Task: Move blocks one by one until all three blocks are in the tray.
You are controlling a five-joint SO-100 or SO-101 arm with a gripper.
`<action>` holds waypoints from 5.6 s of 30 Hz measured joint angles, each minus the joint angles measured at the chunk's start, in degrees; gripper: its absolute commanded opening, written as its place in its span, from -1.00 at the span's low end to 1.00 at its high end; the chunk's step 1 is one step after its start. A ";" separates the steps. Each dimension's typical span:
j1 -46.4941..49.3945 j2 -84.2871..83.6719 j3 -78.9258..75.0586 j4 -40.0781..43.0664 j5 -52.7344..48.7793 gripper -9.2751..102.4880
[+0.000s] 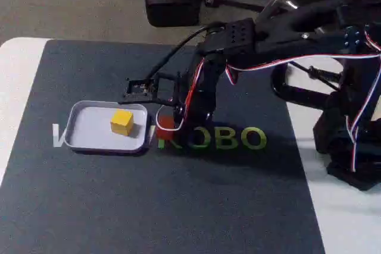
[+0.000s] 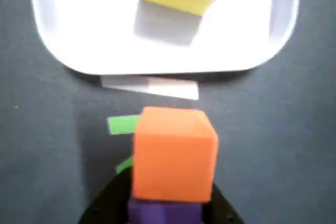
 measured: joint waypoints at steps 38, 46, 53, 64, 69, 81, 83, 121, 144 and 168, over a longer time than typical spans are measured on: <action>-7.73 -8.35 -31.46 3.34 29.09 -0.98; -4.92 -12.66 -34.89 3.34 31.11 -0.98; -4.13 -13.27 -34.98 3.43 30.41 -0.83; -4.22 -14.06 -35.16 4.13 28.21 -0.79; -4.83 -14.06 -35.16 4.66 27.60 -0.71; -4.66 -14.06 -35.16 4.92 27.51 -0.58; -4.66 -14.06 -35.16 4.92 27.51 -0.58; 1.76 -7.56 -35.16 26.28 6.06 -0.40; 4.13 -16.08 -35.16 22.94 1.67 -0.44; 3.52 -19.25 -35.24 21.09 1.67 -0.57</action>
